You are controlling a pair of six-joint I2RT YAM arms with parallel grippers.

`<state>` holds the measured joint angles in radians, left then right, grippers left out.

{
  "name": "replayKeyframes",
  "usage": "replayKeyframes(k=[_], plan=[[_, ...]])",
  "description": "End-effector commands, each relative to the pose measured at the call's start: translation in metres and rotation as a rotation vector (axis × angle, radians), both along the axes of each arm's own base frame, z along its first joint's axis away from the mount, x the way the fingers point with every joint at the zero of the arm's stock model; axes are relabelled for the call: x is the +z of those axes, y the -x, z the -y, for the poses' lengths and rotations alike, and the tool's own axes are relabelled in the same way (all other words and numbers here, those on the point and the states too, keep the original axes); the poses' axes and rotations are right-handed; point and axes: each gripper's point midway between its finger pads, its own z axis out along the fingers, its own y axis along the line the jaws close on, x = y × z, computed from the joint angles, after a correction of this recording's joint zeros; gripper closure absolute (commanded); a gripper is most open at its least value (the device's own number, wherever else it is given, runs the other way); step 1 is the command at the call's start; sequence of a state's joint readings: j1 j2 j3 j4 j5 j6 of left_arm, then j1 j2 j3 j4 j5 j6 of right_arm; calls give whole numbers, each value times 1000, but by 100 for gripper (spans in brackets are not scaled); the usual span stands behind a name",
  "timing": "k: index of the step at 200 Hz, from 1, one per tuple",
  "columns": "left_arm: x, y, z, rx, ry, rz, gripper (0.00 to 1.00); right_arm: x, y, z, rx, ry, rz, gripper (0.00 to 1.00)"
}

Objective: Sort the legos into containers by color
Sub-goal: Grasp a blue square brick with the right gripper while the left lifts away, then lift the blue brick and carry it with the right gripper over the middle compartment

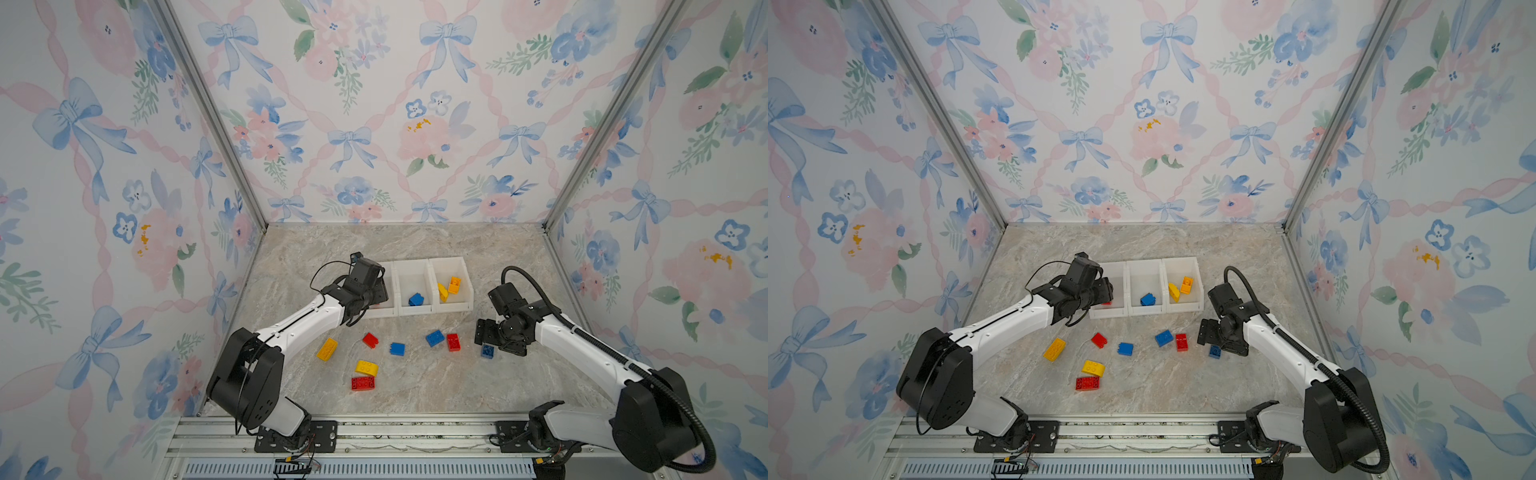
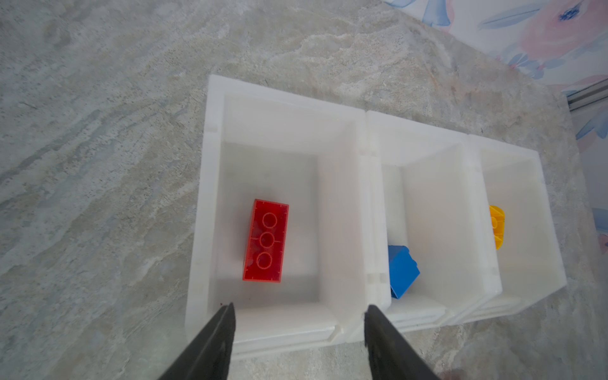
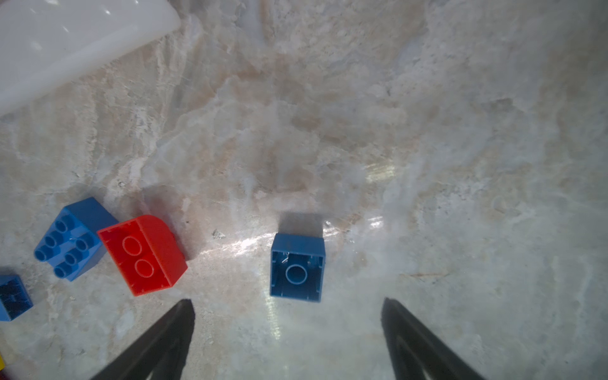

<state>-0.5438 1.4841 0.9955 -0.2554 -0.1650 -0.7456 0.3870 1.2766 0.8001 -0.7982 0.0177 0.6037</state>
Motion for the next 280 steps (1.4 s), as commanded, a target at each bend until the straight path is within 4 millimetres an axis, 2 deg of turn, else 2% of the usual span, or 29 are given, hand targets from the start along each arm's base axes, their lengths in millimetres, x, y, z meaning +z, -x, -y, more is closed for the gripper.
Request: replayKeyframes(k=[1,75,199,239,280], plan=[[4,7,3,-6,37,10,35,-12,4,1,1,30,-15,14],[7,17,-4,-1,54,25,33,-39,10,2,-1,65,-65,23],[10,22,-10,8,63,33,30,-42,10,0,5,84,-72,54],[11,25,-11,12,68,36,29,-41,13,0,8,86,-69,63],[13,27,-13,20,75,43,29,-38,13,0,7,84,-61,67]])
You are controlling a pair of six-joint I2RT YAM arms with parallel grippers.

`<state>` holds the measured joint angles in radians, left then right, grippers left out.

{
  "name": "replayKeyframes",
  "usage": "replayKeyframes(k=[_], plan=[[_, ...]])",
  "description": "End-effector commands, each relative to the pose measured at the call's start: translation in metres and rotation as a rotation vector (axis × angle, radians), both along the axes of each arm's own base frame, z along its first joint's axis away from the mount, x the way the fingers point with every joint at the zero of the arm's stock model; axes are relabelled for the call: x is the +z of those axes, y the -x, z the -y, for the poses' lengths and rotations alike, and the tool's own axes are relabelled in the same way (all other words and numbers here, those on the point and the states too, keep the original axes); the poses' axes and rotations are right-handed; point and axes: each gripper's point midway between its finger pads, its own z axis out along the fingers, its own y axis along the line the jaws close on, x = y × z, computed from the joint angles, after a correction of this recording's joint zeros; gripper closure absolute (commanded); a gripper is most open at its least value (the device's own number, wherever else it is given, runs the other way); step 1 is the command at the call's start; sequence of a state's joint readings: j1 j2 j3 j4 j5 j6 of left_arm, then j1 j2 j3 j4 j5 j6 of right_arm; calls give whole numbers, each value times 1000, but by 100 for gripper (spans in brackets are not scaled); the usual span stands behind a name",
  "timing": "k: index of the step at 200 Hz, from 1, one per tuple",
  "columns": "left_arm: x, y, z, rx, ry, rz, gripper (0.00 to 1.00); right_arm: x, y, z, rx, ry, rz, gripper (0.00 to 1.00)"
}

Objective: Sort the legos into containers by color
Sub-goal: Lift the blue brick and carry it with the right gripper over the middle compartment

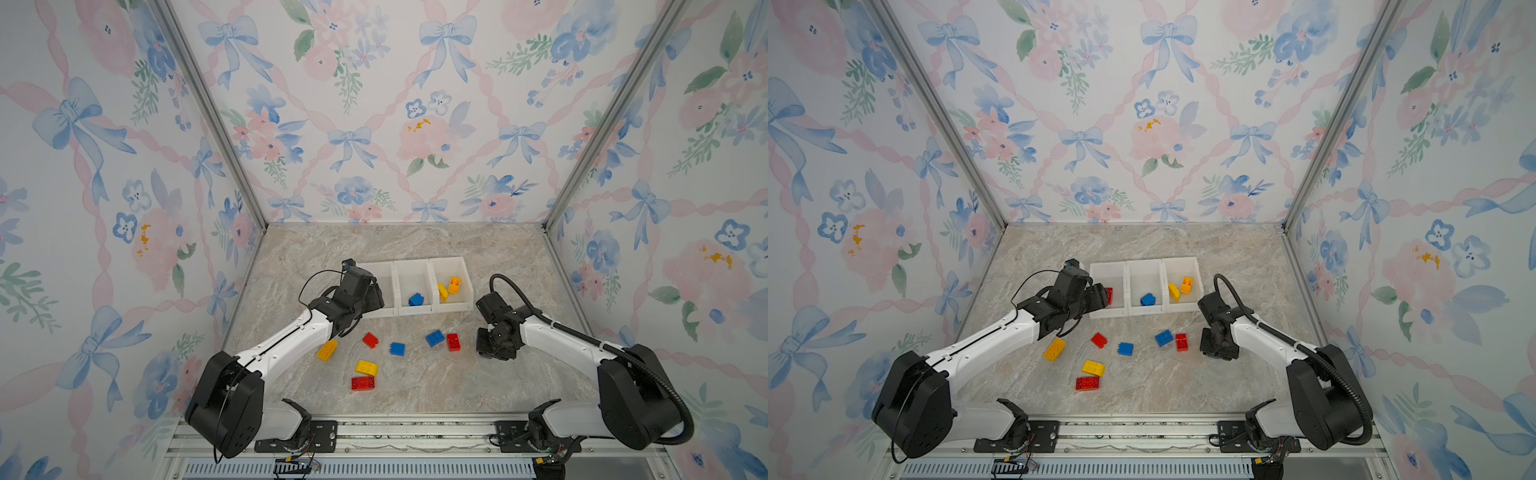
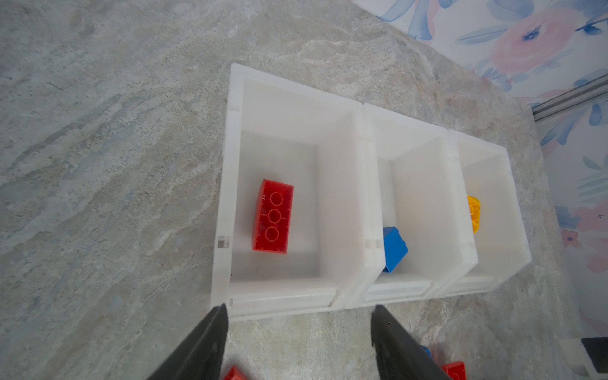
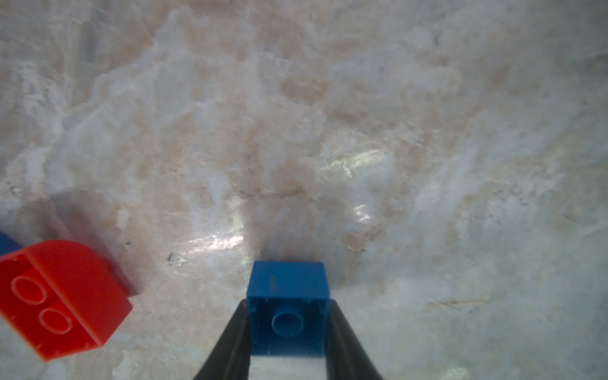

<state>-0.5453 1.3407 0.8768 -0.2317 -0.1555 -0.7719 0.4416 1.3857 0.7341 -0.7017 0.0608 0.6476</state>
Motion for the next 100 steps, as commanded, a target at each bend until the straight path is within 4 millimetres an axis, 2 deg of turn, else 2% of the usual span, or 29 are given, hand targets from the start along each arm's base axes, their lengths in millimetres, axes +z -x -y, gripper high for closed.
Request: replayKeyframes(k=[1,60,100], plan=[[5,3,-1,10,27,11,29,0,6,3,4,21,-5,67],[8,9,-6,20,38,23,28,9,6,2,11,18,8,71],[8,12,-9,20,40,26,27,37,0,-5,16,-2,63,72]])
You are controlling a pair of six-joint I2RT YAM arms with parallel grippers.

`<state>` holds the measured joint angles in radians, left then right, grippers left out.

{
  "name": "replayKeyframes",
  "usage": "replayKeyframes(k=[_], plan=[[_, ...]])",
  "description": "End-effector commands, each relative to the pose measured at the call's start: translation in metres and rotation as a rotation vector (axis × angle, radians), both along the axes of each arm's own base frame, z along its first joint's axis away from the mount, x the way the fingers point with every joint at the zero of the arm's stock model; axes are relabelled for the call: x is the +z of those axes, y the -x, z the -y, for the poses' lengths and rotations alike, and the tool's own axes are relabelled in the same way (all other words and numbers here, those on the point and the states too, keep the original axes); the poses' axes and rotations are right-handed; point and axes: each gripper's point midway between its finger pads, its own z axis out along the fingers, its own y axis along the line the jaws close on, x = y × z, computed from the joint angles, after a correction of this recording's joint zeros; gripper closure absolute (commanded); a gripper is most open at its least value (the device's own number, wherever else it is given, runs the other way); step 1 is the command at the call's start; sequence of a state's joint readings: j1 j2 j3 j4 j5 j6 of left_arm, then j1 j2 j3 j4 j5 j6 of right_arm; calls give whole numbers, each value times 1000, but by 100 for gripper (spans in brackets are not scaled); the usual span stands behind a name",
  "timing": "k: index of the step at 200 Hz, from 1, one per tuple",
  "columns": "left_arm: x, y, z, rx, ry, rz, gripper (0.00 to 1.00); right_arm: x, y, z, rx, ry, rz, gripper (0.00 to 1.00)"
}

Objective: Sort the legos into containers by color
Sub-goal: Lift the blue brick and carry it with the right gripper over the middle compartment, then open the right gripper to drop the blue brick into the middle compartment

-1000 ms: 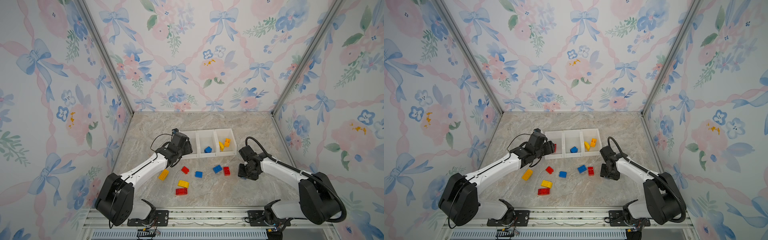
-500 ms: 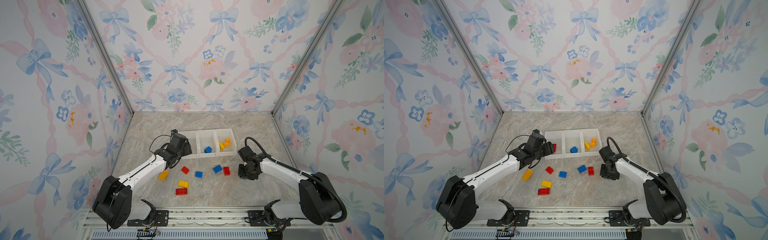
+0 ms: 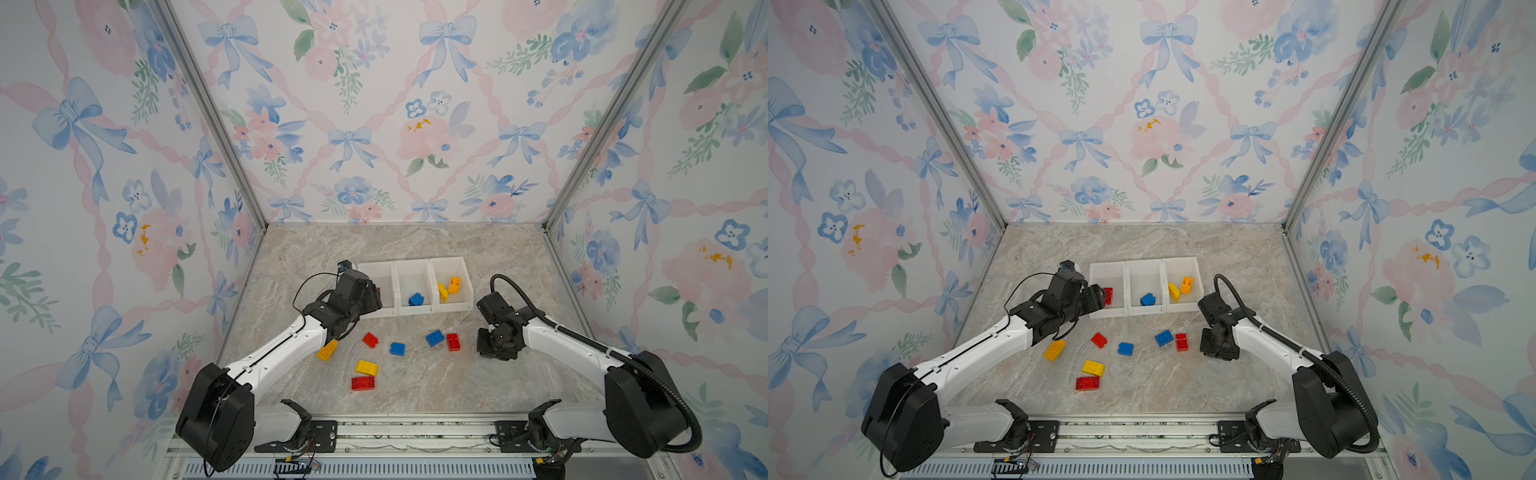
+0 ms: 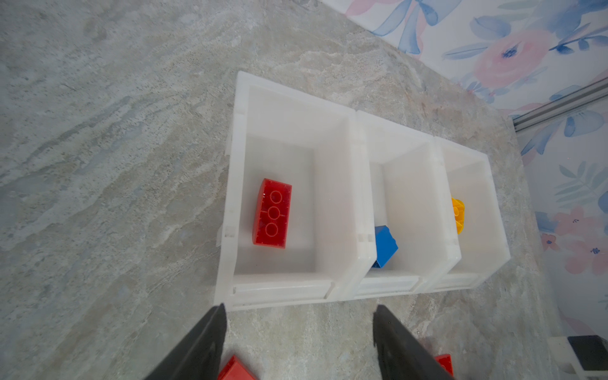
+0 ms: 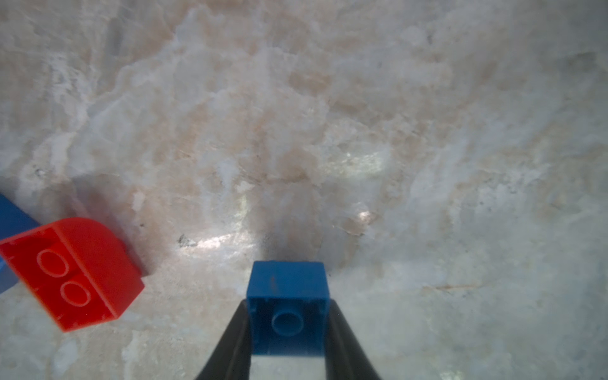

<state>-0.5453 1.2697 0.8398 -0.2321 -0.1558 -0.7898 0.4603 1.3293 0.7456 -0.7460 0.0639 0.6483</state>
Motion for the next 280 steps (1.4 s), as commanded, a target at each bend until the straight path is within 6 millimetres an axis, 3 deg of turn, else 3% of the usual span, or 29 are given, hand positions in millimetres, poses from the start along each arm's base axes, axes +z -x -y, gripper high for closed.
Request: replayKeyframes(k=[1,74,134,166,192,280], plan=[[-1,3,-3,8,10,2,27,24,-4,-2,0,5,42,72],[-2,6,-4,6,11,3,26,89,-40,-35,64,-47,182,73],[-7,12,-7,-4,10,-6,25,121,-90,-100,222,-80,262,73],[-12,16,-9,-8,10,-17,24,125,-114,-140,304,-100,285,73],[-15,22,-13,-2,16,-20,24,112,-133,-168,353,-105,275,73],[-11,28,-24,28,32,0,23,66,-196,-215,419,-109,237,72]])
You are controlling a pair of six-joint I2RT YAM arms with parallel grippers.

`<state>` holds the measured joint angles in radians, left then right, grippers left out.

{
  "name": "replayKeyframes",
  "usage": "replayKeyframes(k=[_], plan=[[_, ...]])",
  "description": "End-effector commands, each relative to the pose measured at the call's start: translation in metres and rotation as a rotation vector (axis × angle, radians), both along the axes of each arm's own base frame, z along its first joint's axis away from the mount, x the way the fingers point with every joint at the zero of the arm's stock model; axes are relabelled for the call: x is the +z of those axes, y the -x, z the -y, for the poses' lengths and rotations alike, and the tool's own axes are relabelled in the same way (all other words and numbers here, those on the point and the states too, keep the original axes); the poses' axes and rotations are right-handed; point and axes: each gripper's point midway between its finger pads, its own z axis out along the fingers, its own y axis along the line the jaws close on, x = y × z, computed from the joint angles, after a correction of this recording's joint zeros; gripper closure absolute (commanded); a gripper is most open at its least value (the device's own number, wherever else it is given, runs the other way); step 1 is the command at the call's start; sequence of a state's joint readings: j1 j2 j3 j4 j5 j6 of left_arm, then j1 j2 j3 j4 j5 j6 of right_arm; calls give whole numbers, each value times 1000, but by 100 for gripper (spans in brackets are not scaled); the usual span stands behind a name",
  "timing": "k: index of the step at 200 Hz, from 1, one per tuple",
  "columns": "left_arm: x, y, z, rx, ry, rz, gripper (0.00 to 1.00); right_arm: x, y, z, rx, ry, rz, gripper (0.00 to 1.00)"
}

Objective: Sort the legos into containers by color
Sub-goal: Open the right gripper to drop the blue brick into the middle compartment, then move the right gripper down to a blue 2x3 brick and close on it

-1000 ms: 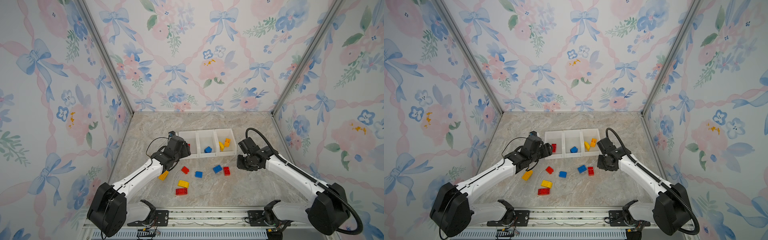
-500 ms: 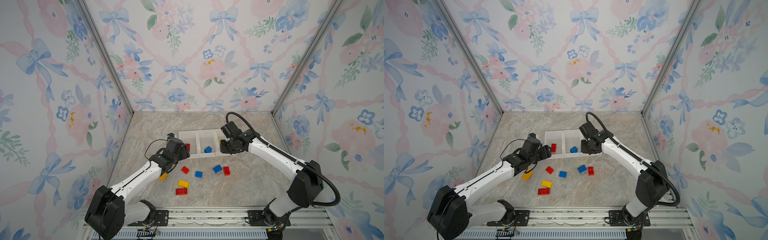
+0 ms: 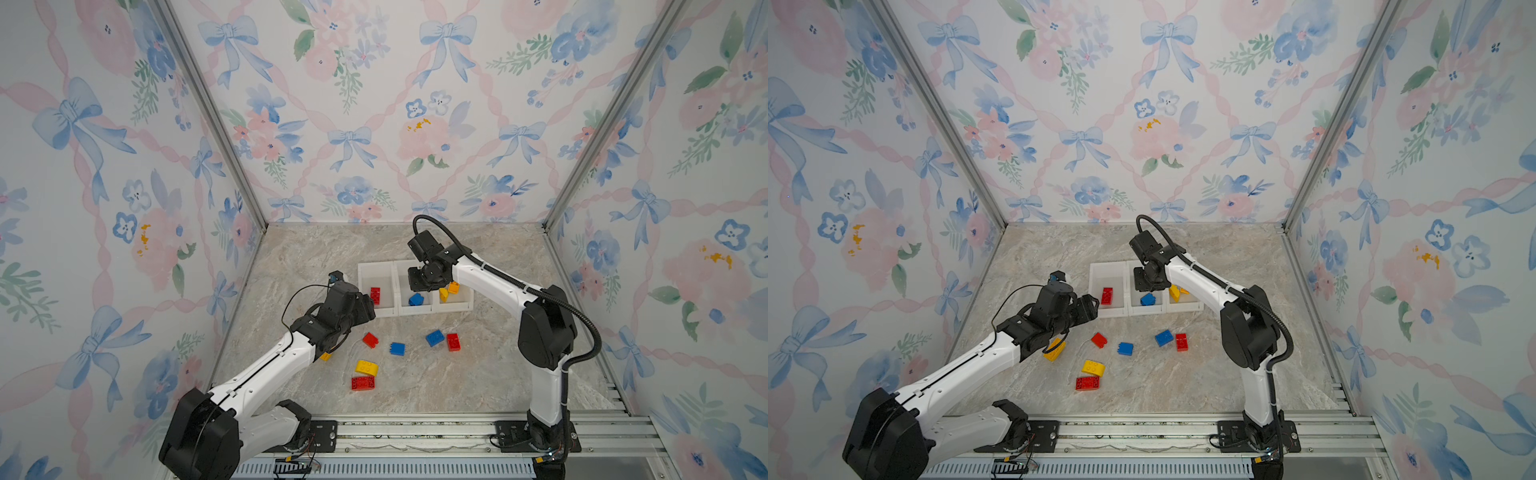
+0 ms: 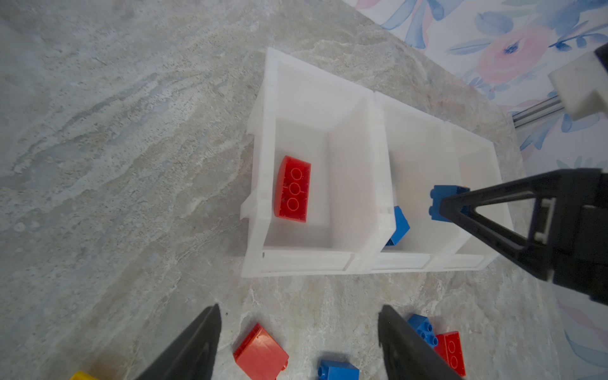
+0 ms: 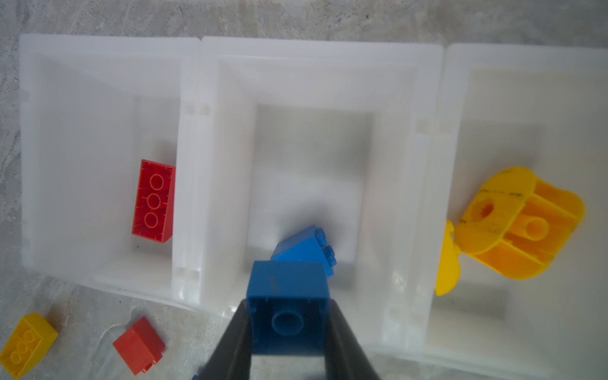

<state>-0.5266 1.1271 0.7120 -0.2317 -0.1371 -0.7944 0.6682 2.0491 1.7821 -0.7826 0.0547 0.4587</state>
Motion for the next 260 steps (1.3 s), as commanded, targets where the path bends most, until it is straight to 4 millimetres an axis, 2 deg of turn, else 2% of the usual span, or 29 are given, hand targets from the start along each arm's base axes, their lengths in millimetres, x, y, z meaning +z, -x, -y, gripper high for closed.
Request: replayKeyframes(k=[1,38,90,93,103,174,218,260], plan=[[-3,2,-5,21,10,-7,22,-12,-13,-8,29,3,-16,72],[-4,3,-6,26,16,-8,22,-31,-27,-13,27,1,-50,72],[-2,3,-7,31,21,-5,21,-44,-30,-10,26,16,-77,67],[-14,8,-10,31,6,-30,21,-44,-30,-10,26,16,-76,66],[-15,9,-11,33,5,-34,21,-45,-28,-10,28,18,-81,65],[-18,10,-11,31,8,-42,20,-35,-24,-7,26,1,-67,51],[-18,10,-11,30,6,-41,19,-24,-19,-2,13,-14,-55,50],[-17,9,-10,27,3,-41,19,-15,-7,5,2,-26,-49,50]])
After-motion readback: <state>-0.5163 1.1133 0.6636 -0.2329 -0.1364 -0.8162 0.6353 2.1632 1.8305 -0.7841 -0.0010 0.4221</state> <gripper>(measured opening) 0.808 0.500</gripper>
